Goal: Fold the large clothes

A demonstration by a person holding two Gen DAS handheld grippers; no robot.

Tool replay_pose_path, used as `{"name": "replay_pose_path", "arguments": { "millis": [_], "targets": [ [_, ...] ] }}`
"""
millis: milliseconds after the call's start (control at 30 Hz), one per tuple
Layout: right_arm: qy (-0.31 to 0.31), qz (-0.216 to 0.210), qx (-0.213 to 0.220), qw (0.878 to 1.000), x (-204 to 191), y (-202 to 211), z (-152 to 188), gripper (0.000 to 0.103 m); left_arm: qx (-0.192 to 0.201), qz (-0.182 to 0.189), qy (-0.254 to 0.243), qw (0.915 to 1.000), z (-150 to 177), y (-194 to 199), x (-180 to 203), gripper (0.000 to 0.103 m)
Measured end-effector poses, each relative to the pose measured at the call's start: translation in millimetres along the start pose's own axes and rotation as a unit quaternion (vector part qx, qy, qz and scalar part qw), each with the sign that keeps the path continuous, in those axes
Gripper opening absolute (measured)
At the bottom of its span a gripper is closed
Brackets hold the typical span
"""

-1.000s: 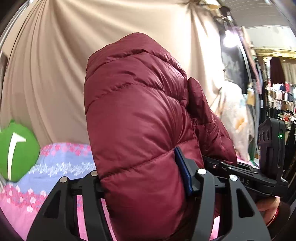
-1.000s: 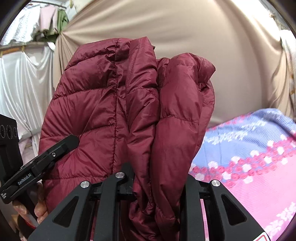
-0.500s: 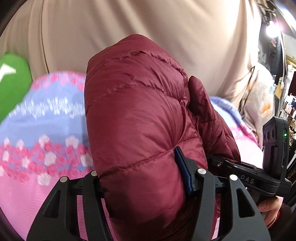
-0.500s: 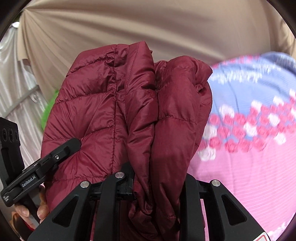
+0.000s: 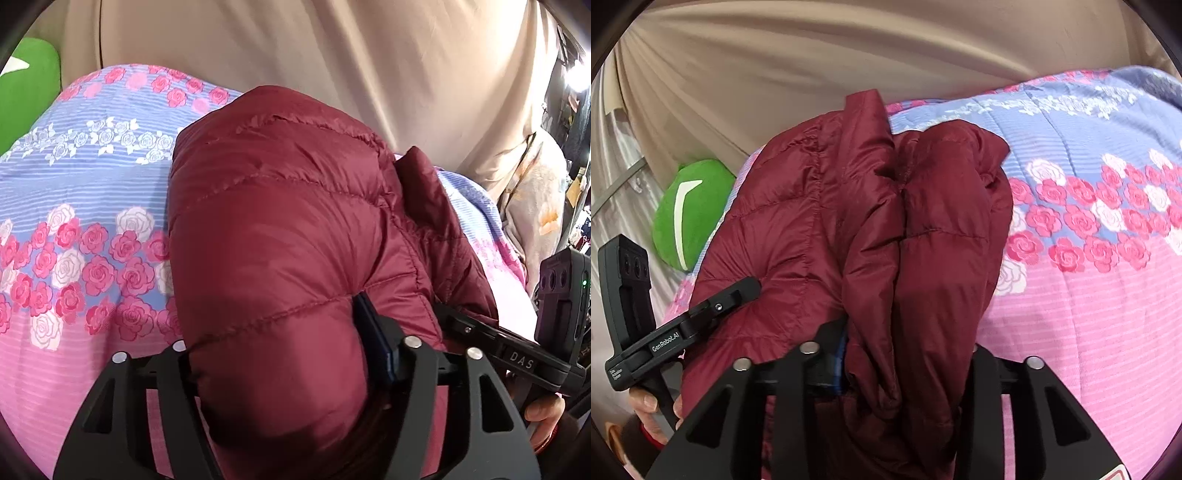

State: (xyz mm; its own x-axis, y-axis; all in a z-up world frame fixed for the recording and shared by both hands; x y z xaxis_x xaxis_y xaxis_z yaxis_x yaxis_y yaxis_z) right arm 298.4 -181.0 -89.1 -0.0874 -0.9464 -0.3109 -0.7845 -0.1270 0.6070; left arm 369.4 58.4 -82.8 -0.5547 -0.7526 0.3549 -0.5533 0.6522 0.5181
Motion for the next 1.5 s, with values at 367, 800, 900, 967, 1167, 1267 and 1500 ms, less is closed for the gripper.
{"name": "replay_pose_path", "arguments": {
  "millis": [367,800,900,967,1167,1267,1500],
  "targets": [
    [-0.021,0.002,0.009,1.000,10.3,16.2,-0.3,0.054,0.034,-0.111,-0.035,0.9927,2.9,25.8,12.7,0.086],
    [0.030,-0.030,0.005,0.999,-3.7,76.2,30.3,0.045,-0.011,-0.121,-0.074,0.9898,55.9,74.5,82.6,0.089],
    [0.043,-0.020,-0.017,0.999,-0.3,66.8,35.9,0.010,-0.040,-0.135,-0.044,0.9891,69.1,58.1,71.4,0.085],
    [0.037,-0.017,-0.014,0.999,9.8,70.9,38.4,0.008,-0.046,-0.133,-0.023,0.9898,75.6,55.7,64.6,0.085],
    [0.048,0.011,-0.044,0.998,20.3,61.3,50.8,0.006,-0.052,-0.127,0.005,0.9905,91.3,42.4,54.7,0.086],
    [0.065,0.075,0.035,0.994,10.6,99.7,25.8,0.020,-0.033,-0.162,-0.001,0.9863,91.8,55.9,65.5,0.085],
    [0.125,0.186,0.084,0.971,-18.8,133.2,66.1,0.048,0.004,-0.194,-0.019,0.9809,117.7,74.7,105.3,0.095]
  ]
}}
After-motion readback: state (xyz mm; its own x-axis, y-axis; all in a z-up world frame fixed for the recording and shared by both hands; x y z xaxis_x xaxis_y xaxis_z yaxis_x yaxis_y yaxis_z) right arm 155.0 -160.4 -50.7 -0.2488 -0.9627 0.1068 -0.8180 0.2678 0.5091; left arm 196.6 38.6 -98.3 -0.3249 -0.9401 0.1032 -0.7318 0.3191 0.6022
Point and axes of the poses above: each gripper's, at about its wrist camera, not at the fingertips, and y roughly against the way its jaws point, x to its right, z to its underside, the point moved 3 cm from there along -y, roughly the way its jaws point, and after that the axes turned 6 degrees about z, right-handed, at the moved point
